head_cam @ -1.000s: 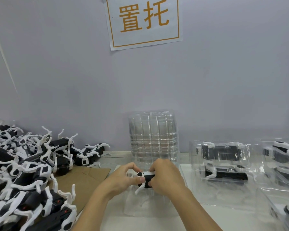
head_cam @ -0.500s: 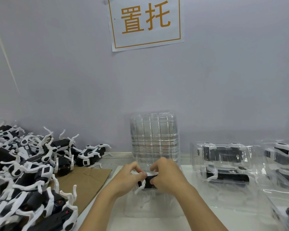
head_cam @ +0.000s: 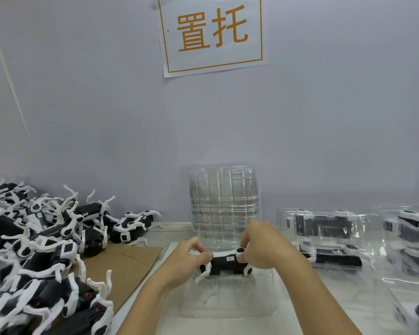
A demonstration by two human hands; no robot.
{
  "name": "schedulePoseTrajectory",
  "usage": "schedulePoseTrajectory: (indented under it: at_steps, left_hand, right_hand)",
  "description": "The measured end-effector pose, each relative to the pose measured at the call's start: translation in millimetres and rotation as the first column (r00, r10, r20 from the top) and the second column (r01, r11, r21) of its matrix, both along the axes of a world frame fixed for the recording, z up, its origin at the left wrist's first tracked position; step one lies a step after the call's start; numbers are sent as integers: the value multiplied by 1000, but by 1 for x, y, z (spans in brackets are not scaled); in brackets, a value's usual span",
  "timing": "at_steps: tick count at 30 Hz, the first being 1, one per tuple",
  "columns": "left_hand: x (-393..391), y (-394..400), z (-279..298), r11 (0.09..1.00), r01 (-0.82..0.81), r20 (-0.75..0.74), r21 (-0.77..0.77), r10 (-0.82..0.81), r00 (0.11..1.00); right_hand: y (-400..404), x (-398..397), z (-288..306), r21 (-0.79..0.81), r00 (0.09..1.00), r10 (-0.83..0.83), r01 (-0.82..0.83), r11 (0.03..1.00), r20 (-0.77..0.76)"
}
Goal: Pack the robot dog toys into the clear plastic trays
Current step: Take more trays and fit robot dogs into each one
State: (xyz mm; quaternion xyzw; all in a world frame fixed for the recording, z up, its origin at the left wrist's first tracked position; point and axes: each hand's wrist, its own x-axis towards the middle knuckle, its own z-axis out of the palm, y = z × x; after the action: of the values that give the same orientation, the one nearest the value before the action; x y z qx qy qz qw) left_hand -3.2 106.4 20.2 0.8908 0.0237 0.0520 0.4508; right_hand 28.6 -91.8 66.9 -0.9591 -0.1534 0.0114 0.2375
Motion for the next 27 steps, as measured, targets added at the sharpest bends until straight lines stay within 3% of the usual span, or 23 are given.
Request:
schedulePoseTrajectory:
  at_steps: [6, 18, 27]
  left_hand:
    - [1, 5, -1, 998, 57, -25, -13, -57, 998]
    - [6, 6, -5, 999, 32, 6, 10, -32, 999]
    - [4, 2, -6, 1000, -22, 15, -10, 22, 1000]
  right_hand:
    - [8, 3, -9, 61, 994, -70, 65, 996, 78]
    - [17, -3, -20, 20, 963, -210, 210, 978, 169]
    - [17, -1, -17, -10, 977, -161, 164, 986, 139]
